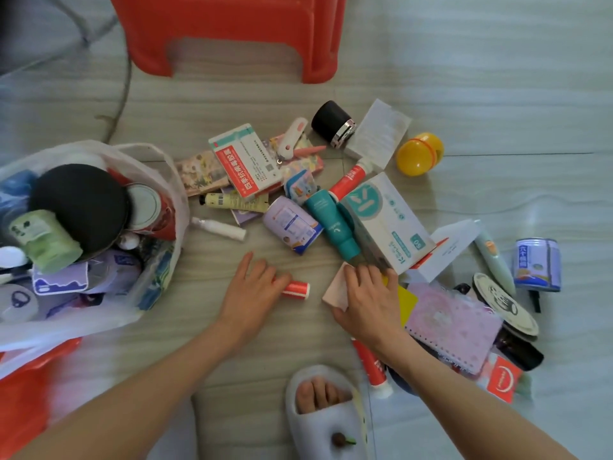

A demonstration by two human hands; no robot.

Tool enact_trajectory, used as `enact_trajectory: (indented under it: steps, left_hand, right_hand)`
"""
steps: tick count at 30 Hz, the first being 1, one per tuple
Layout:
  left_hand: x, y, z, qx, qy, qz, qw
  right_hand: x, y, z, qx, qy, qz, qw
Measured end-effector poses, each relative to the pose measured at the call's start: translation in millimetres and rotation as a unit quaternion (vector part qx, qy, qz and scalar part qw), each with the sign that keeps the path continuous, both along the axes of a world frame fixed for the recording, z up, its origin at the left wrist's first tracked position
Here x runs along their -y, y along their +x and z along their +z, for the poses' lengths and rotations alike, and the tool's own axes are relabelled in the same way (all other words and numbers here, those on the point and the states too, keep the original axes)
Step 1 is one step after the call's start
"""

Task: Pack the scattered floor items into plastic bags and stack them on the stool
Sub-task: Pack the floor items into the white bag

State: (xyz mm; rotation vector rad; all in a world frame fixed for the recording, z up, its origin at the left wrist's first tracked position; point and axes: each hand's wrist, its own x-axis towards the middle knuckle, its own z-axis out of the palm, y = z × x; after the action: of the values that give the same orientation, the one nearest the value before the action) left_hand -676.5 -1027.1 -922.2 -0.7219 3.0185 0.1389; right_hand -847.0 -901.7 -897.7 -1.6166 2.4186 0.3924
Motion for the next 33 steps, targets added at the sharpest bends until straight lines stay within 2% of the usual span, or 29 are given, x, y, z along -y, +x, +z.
enact_trajectory:
  steps: [2, 4, 6, 9, 14, 18, 22, 24, 26, 29, 33]
  left_hand:
    - [0, 15, 2, -0.008, 0.041, 0.014, 0.999]
    - [-5, 32, 13, 0.004, 0.13, 0.085, 0.988]
    - [-7, 50, 24, -0.023, 0.198, 0.164, 0.966]
    - [1, 76, 54, -0.107, 0.24, 0.237, 0.935]
    - [12, 122, 108, -0.254, 0.201, 0.359, 0.875]
    - [33, 163, 129, -0.304, 0.122, 0.431, 0.841]
    - [62, 184, 143, -0.317, 0.095, 0.445, 0.832]
    - [85, 191, 145, -0.306, 0.055, 0.446, 0.839]
    - [111, 196, 143, -0.241, 0.001, 0.452, 0.859]
    - [143, 201, 139, -0.15, -0.051, 0.466, 0.87]
    - [164, 204, 127, -0.065, -0.088, 0.401, 0.91]
  right_hand:
    - [-1, 4, 6, 0.008, 0.0, 0.006, 1.0]
    - [3, 11, 14, 0.032, -0.006, 0.018, 0.999]
    - [14, 21, 27, 0.074, -0.034, 0.019, 0.996]
    - [44, 43, 55, 0.153, -0.085, 0.028, 0.984]
    - [101, 86, 103, 0.252, -0.117, 0.103, 0.955]
    - [137, 122, 130, 0.263, -0.115, 0.185, 0.94]
    - [188, 144, 135, 0.209, -0.098, 0.285, 0.93]
    - [220, 153, 141, 0.18, -0.074, 0.335, 0.922]
    - [248, 163, 141, 0.178, -0.062, 0.36, 0.914]
    - [273, 182, 134, 0.196, -0.047, 0.34, 0.919]
    - [276, 195, 113, 0.259, -0.014, 0.317, 0.912]
